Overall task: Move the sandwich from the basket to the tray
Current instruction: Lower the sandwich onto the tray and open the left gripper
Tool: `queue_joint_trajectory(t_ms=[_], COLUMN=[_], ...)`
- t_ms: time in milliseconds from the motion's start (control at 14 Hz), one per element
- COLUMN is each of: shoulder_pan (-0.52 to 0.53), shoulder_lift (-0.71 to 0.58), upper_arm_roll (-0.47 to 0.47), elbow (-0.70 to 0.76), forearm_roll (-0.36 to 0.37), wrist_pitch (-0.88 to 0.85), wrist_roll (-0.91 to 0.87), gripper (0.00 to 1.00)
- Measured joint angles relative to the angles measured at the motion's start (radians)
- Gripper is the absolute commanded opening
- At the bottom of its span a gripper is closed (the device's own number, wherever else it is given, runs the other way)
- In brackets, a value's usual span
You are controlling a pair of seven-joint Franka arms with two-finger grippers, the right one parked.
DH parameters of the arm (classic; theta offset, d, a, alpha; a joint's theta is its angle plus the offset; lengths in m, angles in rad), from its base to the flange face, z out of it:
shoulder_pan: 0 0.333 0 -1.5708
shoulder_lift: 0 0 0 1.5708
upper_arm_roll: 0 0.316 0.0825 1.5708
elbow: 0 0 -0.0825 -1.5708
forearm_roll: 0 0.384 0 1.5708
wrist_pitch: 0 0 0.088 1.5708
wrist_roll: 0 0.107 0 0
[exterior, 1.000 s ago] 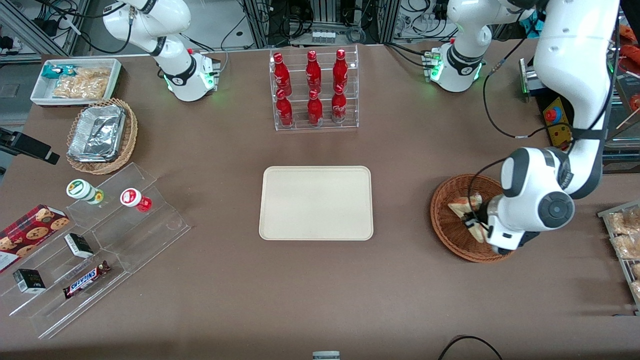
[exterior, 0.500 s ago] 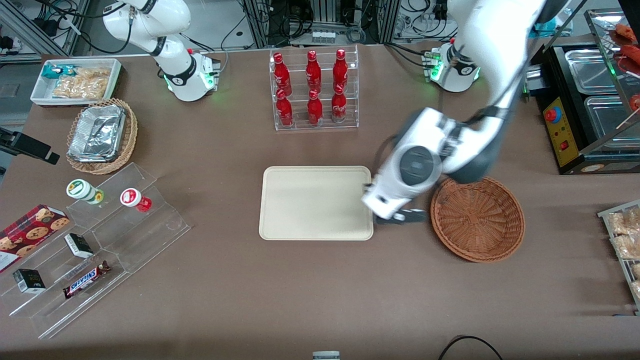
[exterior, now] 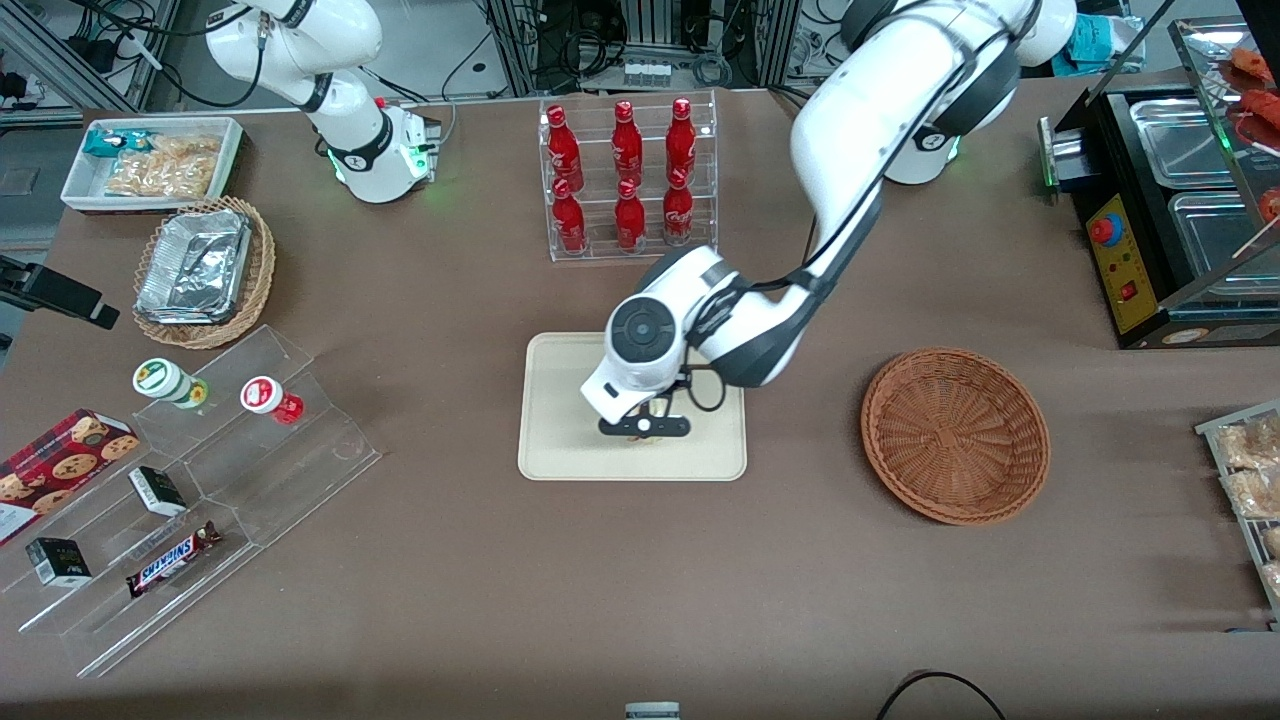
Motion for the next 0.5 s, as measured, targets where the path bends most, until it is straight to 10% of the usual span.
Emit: queue_joint_trajectory(t_ms=[143, 214, 286, 357, 500], shoulder_pan=[-0.005, -0.005, -0.005, -0.006, -0.006], shoulder_lift=[0.044, 0.054, 0.056, 0.056, 0.055], upper_arm_roll=[0.002, 0.002, 0.003, 0.003, 0.003], elbow=[0.018, 0.024, 0.027, 0.031, 0.044], forearm_roll=[0.013, 0.016, 0.017, 0.02, 0.066], wrist_pitch=[0.027, 0.039, 0.043, 0.043, 0.041], wrist_roll=[0.0, 0.0, 0.0, 0.0, 0.0], gripper=[0.14, 0.33, 0.86, 1.0, 1.0])
